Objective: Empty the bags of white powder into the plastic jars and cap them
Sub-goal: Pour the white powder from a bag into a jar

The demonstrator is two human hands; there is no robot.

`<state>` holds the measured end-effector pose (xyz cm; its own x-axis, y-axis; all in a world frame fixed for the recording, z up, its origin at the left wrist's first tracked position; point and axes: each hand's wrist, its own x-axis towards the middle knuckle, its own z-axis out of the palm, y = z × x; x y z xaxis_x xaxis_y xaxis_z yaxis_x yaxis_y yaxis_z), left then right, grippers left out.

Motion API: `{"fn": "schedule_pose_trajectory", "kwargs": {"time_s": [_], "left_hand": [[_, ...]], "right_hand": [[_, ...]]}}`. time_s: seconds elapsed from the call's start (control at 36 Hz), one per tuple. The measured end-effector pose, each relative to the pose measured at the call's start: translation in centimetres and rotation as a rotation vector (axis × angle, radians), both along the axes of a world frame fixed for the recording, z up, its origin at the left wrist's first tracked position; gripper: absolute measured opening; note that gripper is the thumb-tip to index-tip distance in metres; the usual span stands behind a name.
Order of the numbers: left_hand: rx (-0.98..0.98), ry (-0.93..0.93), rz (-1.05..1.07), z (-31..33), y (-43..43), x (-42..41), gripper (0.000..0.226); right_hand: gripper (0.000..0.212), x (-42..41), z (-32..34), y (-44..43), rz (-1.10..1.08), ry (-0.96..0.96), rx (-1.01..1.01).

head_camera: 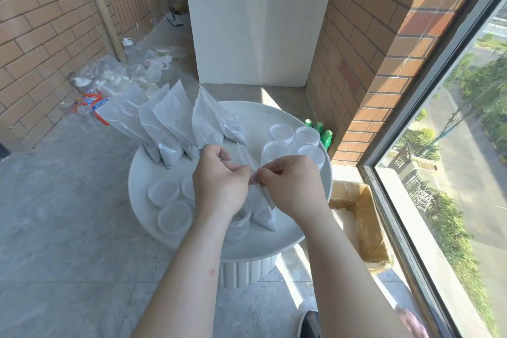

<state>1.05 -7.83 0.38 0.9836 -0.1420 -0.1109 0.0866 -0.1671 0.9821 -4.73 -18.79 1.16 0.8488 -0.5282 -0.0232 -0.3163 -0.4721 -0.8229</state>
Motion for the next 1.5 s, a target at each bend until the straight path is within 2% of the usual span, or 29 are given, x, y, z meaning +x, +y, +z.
{"fn": "schedule_pose_trajectory", "kwargs": {"time_s": [0.19,0.39,0.58,0.67,0.75,0.81,0.86,0.92,1.03,1.19,1.31,1.42,1.5], "left_hand": [[-0.062,0.038,0.067,0.4,-0.2,-0.3,0.036],[0.197,-0.198,0.067,1.6,0.5,-0.5,0.021],[0.299,-0.246,0.149,2.1,1.3,-0.2,0.015],[0.316,-0.268,0.173,2.2,1.3,-0.3,0.015],[0.545,-0.446,0.152,2.5,1.3,-0.8,0.018],[0.569,-0.586,0.035,2.9,1.2,-1.1,0.021],[0.498,-0.687,-0.164,3.3,0.9,-1.4,0.024],[0.476,-0.681,-0.321,3.3,0.6,-1.9,0.024],[0.556,-0.597,-0.435,2.5,0.2,-2.5,0.028],[0.665,-0.616,-0.371,2.0,-0.2,-2.6,0.018],[0.684,-0.667,-0.313,1.9,-0.6,-2.6,0.015],[0.597,-0.659,-0.228,1.6,-1.2,-2.5,0.018],[0.520,-0.657,-0.166,1.7,-1.5,-2.1,0.019]], "right_hand": [[0.020,0.4,0.0,0.0,-0.100,-0.051,-0.021],[0.022,-0.2,0.4,-1.3,-0.166,-0.112,-0.225],[0.021,-0.4,0.5,-2.5,-0.252,-0.142,-0.331],[0.021,-0.3,0.4,-2.7,-0.246,-0.137,-0.318],[0.022,-0.3,0.4,-2.7,-0.242,-0.126,-0.300],[0.022,-0.4,0.4,-2.8,-0.246,-0.126,-0.285],[0.021,-0.5,0.5,-2.9,-0.249,-0.128,-0.277],[0.021,-0.6,0.5,-3.0,-0.245,-0.126,-0.256],[0.021,-0.8,0.5,-3.0,-0.253,-0.106,-0.210],[0.035,-1.1,0.8,-3.5,-0.275,-0.076,0.008],[0.039,-1.6,0.8,-3.7,-0.219,-0.017,0.045],[0.043,-2.1,1.3,-3.6,-0.190,0.044,0.108],[0.053,-2.6,1.5,-3.7,-0.165,0.180,0.149]]}}
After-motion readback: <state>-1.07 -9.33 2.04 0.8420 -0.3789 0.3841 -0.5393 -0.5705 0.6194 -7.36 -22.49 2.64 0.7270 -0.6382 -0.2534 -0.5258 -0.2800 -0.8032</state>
